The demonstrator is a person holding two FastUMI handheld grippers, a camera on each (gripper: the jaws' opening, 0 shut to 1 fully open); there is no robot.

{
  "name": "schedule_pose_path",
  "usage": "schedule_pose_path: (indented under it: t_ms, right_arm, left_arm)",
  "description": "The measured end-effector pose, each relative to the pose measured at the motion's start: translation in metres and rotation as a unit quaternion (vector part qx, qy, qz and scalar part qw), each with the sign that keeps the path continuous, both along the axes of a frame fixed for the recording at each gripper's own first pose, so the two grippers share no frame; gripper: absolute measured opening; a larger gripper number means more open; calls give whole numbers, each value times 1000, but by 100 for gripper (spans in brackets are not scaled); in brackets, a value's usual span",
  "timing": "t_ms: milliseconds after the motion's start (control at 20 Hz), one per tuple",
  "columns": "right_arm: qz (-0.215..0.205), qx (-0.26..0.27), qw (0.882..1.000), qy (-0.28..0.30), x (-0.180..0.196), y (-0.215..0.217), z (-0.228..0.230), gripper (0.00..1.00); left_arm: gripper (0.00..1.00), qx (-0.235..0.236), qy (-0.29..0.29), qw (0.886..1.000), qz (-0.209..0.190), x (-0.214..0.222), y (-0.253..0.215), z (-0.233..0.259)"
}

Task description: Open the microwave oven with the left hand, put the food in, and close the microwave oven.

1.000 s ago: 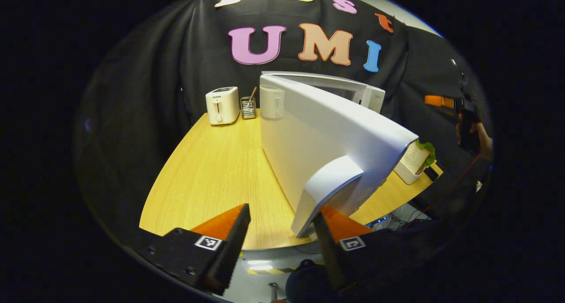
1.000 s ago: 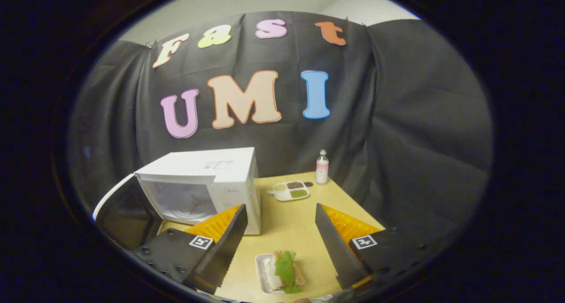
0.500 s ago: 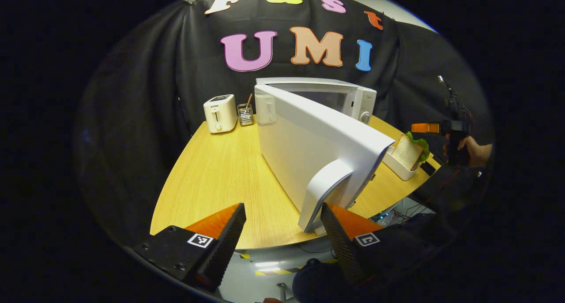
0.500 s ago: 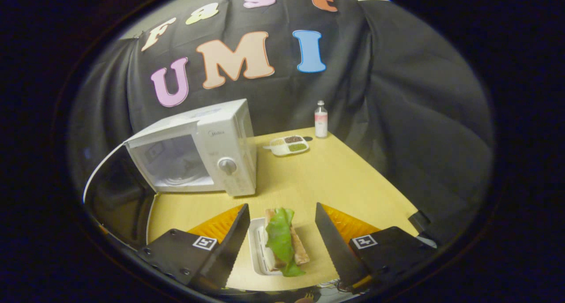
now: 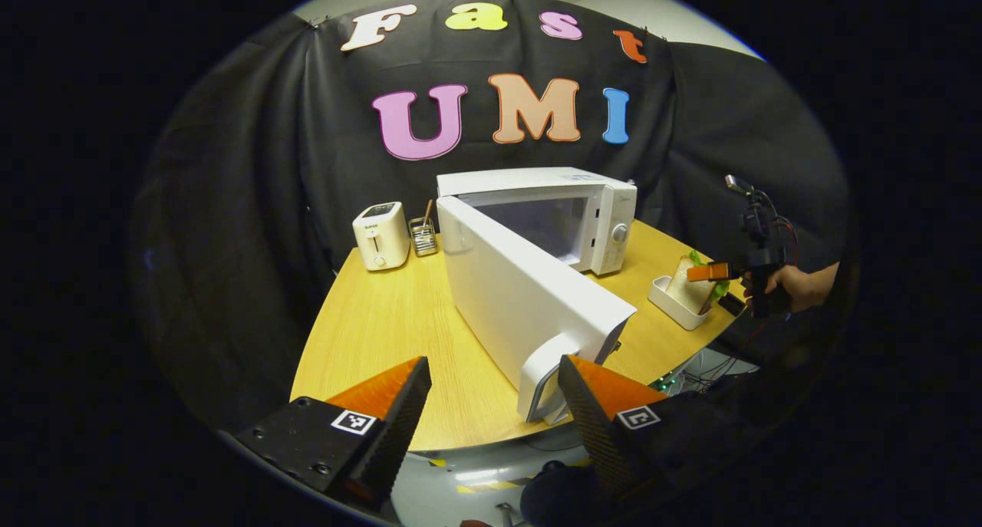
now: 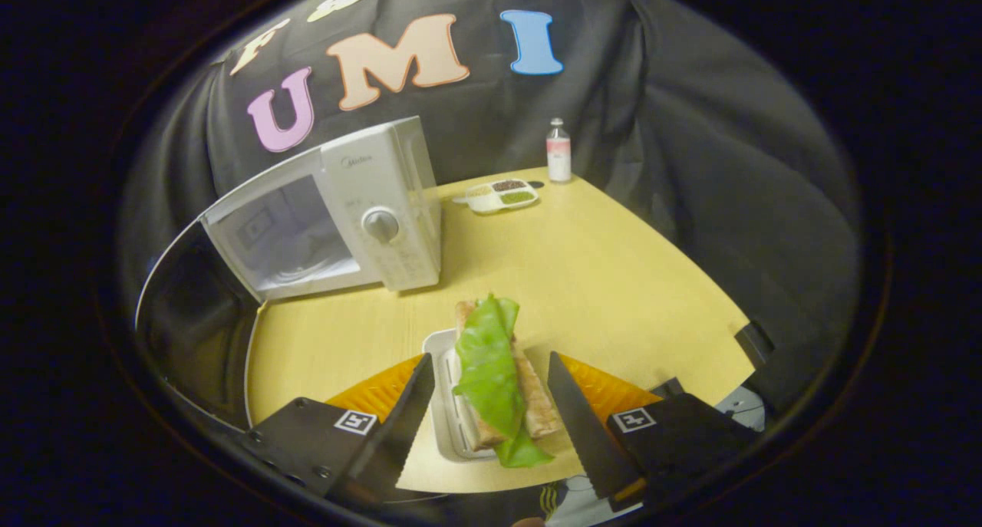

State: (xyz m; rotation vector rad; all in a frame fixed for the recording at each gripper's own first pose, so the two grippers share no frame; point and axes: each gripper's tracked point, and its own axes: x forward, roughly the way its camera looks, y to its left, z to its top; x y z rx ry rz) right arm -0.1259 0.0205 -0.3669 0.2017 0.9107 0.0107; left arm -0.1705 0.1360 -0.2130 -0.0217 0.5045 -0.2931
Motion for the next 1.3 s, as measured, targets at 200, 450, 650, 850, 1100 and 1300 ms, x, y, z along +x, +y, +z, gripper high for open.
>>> schedule_pose_path:
  t_ms: [200,450,650,850,1100,1300]
  right_arm:
    - [-11,4,1000,23,-3,-2,-13,83]
    - [-4,24,999,37,-3,7,-12,40]
    - [10,12,999,29,-2,9,-3,29]
    - [17,31,999,14,3,19,16,35]
    - [-20,137,990,2,26,53,52,35]
    - [-72,253,965,20,31,93,67,35]
  left_arm:
    - [98,-1,3,1000,8,-10,8,6]
    - [98,-6,-17,999,27,-3,18,24]
    - [98,10,-43,998,41,2,24,37]
    - [97,19,-66,996,54,7,32,49]
    - [98,1,-100,990,100,17,43,67]
    - [98,-27,-148,978,145,35,54,95]
